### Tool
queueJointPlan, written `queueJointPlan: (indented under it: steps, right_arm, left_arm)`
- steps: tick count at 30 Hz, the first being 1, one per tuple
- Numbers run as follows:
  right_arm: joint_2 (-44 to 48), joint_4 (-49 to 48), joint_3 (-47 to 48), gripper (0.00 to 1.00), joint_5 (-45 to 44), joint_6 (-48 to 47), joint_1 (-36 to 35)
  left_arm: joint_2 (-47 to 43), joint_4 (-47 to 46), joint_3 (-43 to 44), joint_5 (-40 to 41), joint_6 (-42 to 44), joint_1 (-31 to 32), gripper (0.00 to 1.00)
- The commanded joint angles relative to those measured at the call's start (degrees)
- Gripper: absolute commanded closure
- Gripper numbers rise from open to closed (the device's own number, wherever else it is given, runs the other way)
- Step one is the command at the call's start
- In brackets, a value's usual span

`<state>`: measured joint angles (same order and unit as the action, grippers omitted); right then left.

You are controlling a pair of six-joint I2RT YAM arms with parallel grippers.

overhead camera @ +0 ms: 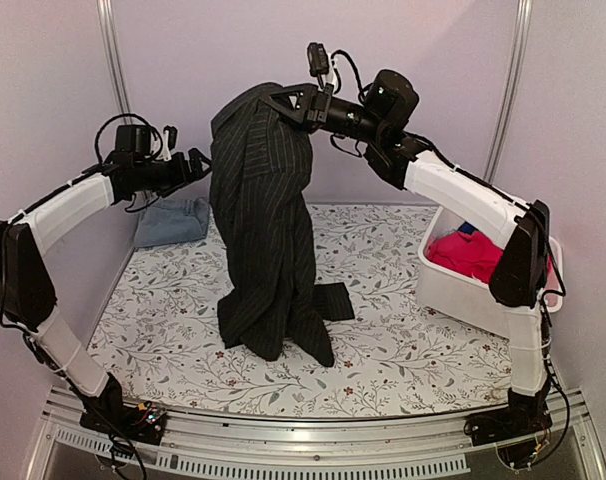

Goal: Fold and stack the mixed laundry pile
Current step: Place the crumpled shirt at the center of the board.

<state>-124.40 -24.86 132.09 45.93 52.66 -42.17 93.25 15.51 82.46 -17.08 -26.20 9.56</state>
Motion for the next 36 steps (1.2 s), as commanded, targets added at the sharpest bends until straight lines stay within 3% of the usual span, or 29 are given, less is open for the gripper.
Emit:
queueJointPlan:
  steps: [1,3,6,8,13,21,26,36]
  right_arm:
    - [10.98,0.52,-20.55,1.0,-0.55,-2.06,6.55]
    - [17.56,5.41,-29.9,1.0,-4.05,-5.65,10.7]
    - [22.07,17.51,-35.4,1.0,-5.92,-12.09,13.98]
    - [22.0,29.31,-35.59,1.0,-6.43,-17.21,14.13]
    - [18.43,44.91,-38.16,1.0,-6.16,-28.14,12.94]
    - [17.5,46.29,-49.08,1.0,-6.65,-32.95,10.61]
    - [16.14,47.1,-51.73,1.0,-13.09,-33.31,11.15]
    - [11.63,47.7,-53.17,1.0,-21.93,-36.55,16.64]
  left_arm:
    - [-2.48,1.35,-1.38,-0.28,2.91,-0.99,0.0]
    - [-2.46,1.47,-2.61,-2.63,3.75,-0.82,0.0]
    - [-2.44,-0.23,-5.24,-6.15,5.72,0.23,0.0]
    - [-1.81,-0.71,-6.51,-8.35,7.29,1.5,0.0]
    - [2.28,2.74,-6.72,-8.99,12.73,6.34,0.0]
    - [7.04,4.0,-9.41,-5.51,14.19,11.31,0.0]
    - [13.08,7.34,-7.7,1.1,14.09,14.74,0.0]
    - [22.6,10.75,-3.26,5.79,12.95,17.11,0.0]
